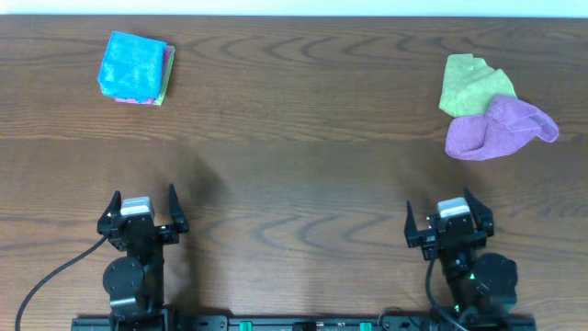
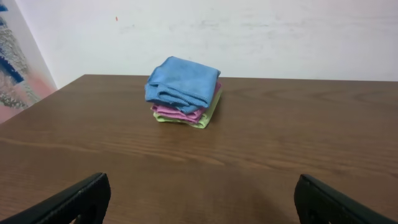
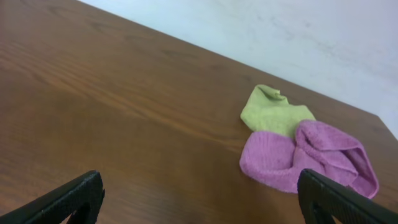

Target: Fold the cloth

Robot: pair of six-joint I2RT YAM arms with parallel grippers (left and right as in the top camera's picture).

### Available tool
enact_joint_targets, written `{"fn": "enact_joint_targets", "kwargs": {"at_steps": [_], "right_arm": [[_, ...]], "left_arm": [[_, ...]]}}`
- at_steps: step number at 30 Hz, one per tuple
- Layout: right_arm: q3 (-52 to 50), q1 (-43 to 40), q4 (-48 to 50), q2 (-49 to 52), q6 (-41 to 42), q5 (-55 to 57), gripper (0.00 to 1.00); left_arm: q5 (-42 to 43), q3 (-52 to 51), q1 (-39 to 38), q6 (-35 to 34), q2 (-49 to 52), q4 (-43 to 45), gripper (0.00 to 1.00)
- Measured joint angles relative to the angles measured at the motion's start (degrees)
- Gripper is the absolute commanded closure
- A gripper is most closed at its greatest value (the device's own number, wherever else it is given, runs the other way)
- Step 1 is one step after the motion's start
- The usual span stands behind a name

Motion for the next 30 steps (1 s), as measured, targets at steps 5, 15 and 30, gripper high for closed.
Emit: {"fn": "enact_joint_targets", "kwargs": {"at_steps": [5, 15, 30], "right_arm": [[-3.04, 0.00, 0.20, -2.36, 0.00, -0.02, 0.01], [-4.15, 0.09, 0.83, -2.89, 0.00, 0.00, 0.01], [-4.15, 0.09, 0.83, -2.89, 0.00, 0.00, 0.01]], "left_arm": [[0.00, 0.00, 0.00, 0.00, 0.00, 0.00, 0.04], [0.00, 0.00, 0.00, 0.02, 0.00, 0.00, 0.05], [0.00, 0.00, 0.00, 0.00, 0.00, 0.02, 0.05]]}}
